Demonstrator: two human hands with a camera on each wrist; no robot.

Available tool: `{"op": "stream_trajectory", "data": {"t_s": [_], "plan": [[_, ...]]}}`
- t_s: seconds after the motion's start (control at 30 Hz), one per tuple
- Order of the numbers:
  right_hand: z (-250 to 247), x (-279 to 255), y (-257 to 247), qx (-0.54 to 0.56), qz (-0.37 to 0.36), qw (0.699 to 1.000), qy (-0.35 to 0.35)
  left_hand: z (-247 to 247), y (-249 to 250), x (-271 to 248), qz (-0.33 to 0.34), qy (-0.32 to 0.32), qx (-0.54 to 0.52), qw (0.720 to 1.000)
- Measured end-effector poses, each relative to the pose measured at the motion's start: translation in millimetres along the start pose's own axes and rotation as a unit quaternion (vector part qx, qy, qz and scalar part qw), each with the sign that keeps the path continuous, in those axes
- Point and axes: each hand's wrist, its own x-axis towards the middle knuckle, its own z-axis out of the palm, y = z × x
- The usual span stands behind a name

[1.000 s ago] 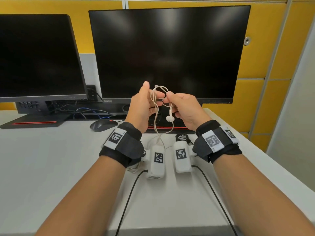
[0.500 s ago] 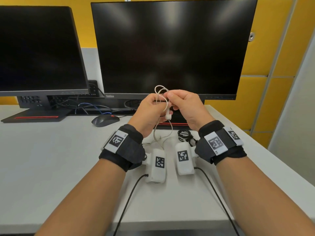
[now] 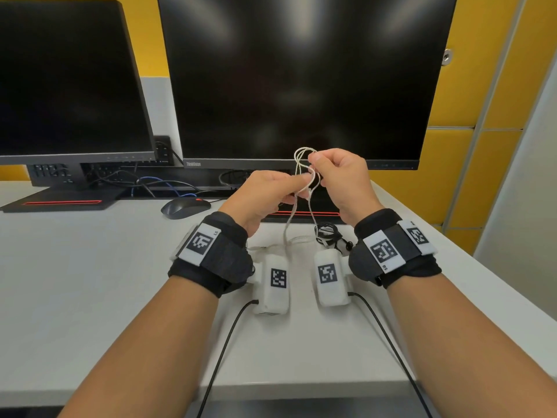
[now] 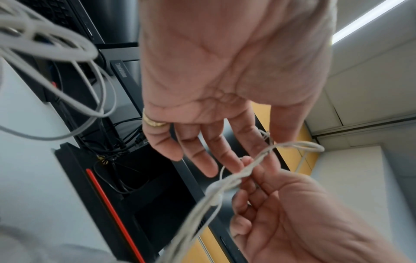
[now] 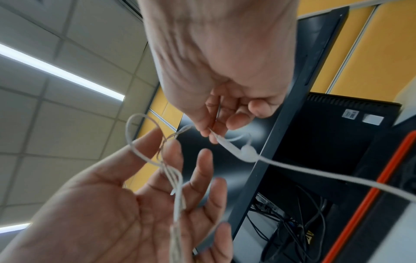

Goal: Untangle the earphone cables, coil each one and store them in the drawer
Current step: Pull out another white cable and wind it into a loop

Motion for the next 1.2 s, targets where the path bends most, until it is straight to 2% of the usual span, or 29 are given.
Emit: {"op": "stream_trajectory", "data": {"t_s": [0.2,0.3,0.47,0.6,0.7,0.87,1.03,1.13,1.2], "plan": [[-0.5,-5.5,-4.8,0.023,0.020,0.996,-0.081,-5.1,0.3,2.4,-0.011,-0.009,-0.149,0.989],[-0.2,-7.4,-5.6,0.012,0.030,0.993,-0.110,-1.4,0.3,2.0,0.016,0.005,-0.115,0.993],[-1.2,-8.1,-6.2,-0.018,0.051,0.986,-0.159,-2.9,-5.9,9.2,0.024,0.111,-0.101,0.988],[-3.0,-11.6,-9.2,0.008,0.041,0.981,-0.190,-4.2,-6.2,5.9,0.018,0.061,-0.114,0.991],[-2.6,-12.0,-9.2,0.011,0.026,0.984,-0.176,-2.2,-3.0,2.9,0.013,0.039,-0.128,0.991],[-2.1,-7.6,-5.0,0.017,0.009,0.993,-0.117,-3.9,-3.1,4.8,0.005,0.042,-0.176,0.983],[-3.7,-3.7,-2.0,-0.031,-0.027,0.998,-0.050,-5.5,-7.2,7.6,0.023,0.072,-0.152,0.986],[-5.9,-1.3,-1.2,-0.054,-0.056,0.997,-0.023,-5.4,-7.0,7.7,0.054,0.103,-0.122,0.986],[-7.0,0.0,-1.0,-0.052,-0.055,0.997,-0.017,-6.4,-5.7,6.1,0.092,0.099,-0.109,0.985]]}}
